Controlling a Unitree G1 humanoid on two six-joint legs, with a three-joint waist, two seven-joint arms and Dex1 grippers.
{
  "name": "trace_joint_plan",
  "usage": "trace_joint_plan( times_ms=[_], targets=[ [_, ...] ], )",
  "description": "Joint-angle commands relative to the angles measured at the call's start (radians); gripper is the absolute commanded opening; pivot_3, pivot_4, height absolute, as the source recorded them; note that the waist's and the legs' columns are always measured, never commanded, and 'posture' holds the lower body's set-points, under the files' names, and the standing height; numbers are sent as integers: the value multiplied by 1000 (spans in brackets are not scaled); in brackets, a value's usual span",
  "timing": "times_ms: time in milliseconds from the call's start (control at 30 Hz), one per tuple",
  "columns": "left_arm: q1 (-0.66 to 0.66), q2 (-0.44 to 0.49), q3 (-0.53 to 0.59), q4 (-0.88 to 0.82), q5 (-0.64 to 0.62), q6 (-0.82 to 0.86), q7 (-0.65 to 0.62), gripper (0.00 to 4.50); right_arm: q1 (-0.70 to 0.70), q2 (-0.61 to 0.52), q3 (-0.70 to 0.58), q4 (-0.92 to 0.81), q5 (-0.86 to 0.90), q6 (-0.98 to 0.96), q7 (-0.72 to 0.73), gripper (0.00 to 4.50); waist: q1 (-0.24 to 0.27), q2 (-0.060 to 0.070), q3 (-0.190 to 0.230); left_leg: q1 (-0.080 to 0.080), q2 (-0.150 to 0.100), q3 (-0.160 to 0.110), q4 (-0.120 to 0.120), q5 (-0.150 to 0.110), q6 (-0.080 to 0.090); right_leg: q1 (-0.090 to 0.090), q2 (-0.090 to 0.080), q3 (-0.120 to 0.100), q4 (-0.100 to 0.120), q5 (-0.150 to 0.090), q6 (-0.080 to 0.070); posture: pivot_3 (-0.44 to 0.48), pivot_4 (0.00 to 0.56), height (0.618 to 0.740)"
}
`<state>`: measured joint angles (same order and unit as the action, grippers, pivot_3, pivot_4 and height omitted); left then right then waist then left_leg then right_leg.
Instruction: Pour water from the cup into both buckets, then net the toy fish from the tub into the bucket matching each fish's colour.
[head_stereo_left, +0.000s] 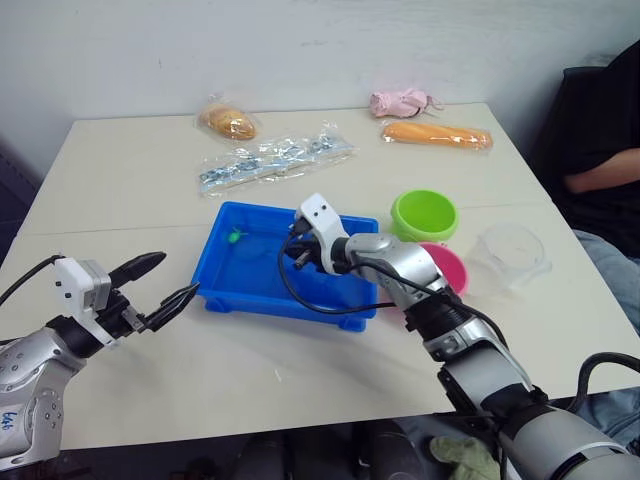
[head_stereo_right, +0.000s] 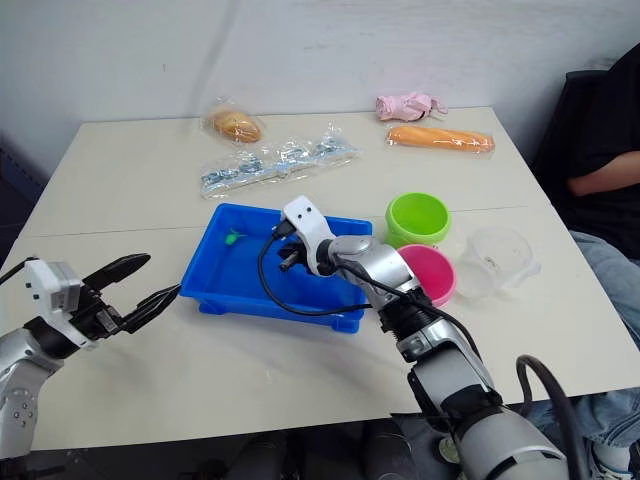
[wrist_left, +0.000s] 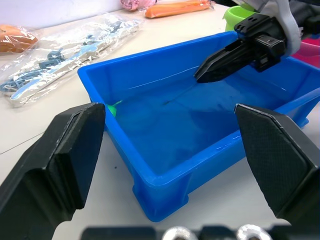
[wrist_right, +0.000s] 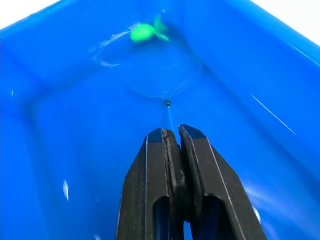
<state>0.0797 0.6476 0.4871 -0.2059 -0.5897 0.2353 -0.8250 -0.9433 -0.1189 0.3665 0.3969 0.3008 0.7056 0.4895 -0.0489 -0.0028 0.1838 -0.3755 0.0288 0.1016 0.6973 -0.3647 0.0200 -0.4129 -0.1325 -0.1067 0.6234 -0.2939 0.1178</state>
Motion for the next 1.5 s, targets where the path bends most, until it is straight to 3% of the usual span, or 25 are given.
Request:
trace_joint_plan(
  times_ms=[33, 267, 667, 833, 1167, 1500],
  targets=[
    [1, 21, 21, -37, -12, 25, 21, 4446, -35, 37, -36, 32, -35, -89, 26, 0, -5, 0, 0, 0, 0, 0, 0, 0, 0, 0, 0, 0, 0, 0, 0, 0, 150, 740],
    [9, 28, 32, -42, -10, 47, 26, 4446, -21, 67, -65, 24, -66, -141, 76, 0, -17, 0, 0, 0, 2, 0, -1, 0, -2, -1, 1, 0, 1, -1, -1, 0, 150, 740],
    [14, 28, 32, -31, -8, 37, 17, 4446, 192, -87, -101, -390, -3, -13, 221, 0, -6, 0, 0, 0, 1, 0, -1, -1, -2, -1, 0, 0, 1, -1, -1, 0, 150, 740],
    [-21, 16, 23, -28, -43, 16, -24, 4446, 271, -212, -115, -548, 11, 19, 270, 0, 2, 0, 0, 0, 1, 0, -1, -1, -2, -1, 0, 0, 1, -1, -1, 0, 150, 740],
    [-144, 22, -66, -26, -79, 40, -93, 4446, 458, -403, -379, -833, 225, 133, 311, 0, 22, -1, 0, 1, 0, 0, 0, -1, -1, 0, 0, 0, -1, -1, -1, 0, 150, 740],
    [-382, -13, -266, 59, -45, 51, -173, 4446, 616, -562, -685, -1000, 394, 183, 269, 0, 33, -1, 0, 1, 0, 1, 0, -1, -1, 2, 1, 0, -2, 0, -1, 0, 150, 740]
  ],
)
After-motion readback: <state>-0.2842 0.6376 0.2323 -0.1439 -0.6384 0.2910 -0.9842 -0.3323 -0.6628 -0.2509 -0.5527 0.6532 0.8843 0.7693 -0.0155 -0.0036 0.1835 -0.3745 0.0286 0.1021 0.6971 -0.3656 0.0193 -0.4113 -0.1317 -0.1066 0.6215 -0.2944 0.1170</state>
